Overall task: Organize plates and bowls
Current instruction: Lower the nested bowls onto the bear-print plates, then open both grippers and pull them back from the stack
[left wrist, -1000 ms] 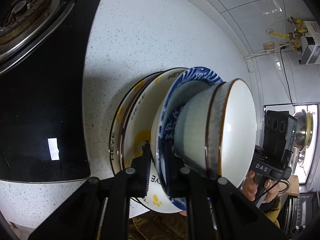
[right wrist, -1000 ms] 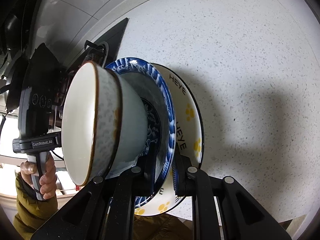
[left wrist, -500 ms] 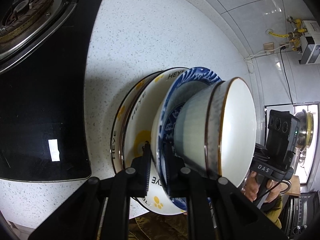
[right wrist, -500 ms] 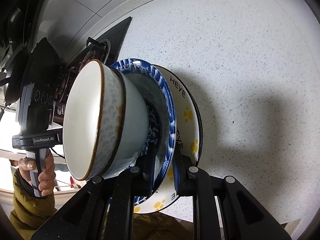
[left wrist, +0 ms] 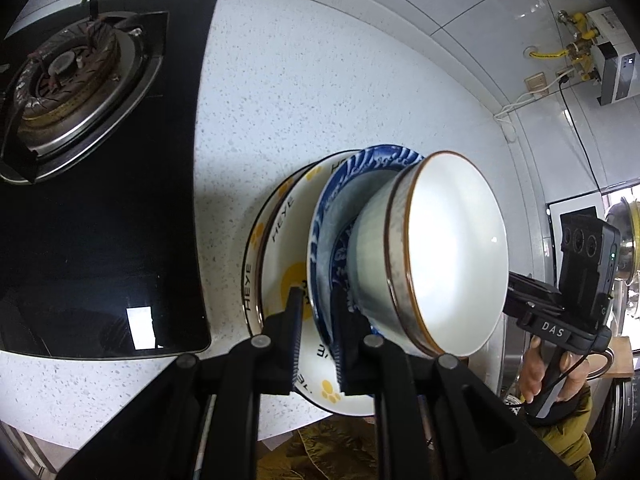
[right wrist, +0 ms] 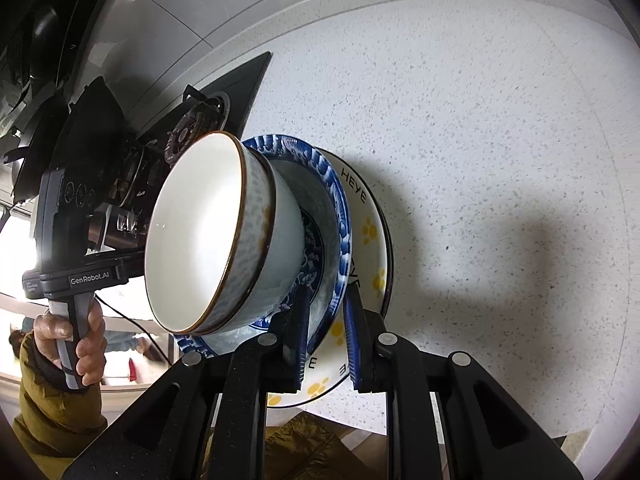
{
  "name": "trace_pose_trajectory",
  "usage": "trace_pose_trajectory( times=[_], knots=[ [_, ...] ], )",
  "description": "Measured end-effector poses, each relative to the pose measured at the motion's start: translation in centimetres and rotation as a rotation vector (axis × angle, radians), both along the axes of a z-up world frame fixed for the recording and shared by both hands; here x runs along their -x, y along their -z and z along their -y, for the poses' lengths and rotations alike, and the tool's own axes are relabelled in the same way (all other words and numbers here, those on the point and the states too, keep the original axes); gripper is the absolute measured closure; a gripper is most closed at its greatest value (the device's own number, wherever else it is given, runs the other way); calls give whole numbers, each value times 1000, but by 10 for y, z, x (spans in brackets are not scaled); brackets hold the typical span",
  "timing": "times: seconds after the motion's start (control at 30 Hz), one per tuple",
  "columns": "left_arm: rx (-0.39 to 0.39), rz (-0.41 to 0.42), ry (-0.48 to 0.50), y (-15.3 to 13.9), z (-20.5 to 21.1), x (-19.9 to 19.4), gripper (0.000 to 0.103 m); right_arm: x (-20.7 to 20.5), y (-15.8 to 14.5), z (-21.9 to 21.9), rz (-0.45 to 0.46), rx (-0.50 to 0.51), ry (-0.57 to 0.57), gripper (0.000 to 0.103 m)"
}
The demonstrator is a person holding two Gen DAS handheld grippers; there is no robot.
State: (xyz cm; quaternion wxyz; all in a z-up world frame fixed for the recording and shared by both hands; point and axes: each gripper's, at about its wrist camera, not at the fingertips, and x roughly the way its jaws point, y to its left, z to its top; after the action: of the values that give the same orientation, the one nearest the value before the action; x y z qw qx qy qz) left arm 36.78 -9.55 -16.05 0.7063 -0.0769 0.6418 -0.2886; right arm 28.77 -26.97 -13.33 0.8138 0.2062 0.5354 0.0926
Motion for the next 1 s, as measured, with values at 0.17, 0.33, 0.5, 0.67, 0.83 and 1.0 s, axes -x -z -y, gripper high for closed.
trace_pose_trajectory(
  times=[0.17, 0.33, 0.5, 0.67, 0.83, 1.0],
  knots=[
    [19, 91, -5, -14, -9, 14, 89, 17, -17, -2, 74, 52, 36, 75],
    [17, 225, 10, -32, -18, 37, 89, 39, -38, -11, 168, 140, 72, 61],
    [63, 383, 29, -58, -31, 64, 89, 65, -55, -23, 247, 220, 128, 49],
    [45, 558, 47, -84, -40, 93, 89, 88, -64, -40, 310, 301, 169, 48],
    [8, 609, 42, -103, -46, 109, 89, 107, -73, -62, 371, 385, 199, 47],
    [-12, 713, 46, -121, -49, 132, 89, 128, -84, -80, 432, 464, 229, 35]
  ],
)
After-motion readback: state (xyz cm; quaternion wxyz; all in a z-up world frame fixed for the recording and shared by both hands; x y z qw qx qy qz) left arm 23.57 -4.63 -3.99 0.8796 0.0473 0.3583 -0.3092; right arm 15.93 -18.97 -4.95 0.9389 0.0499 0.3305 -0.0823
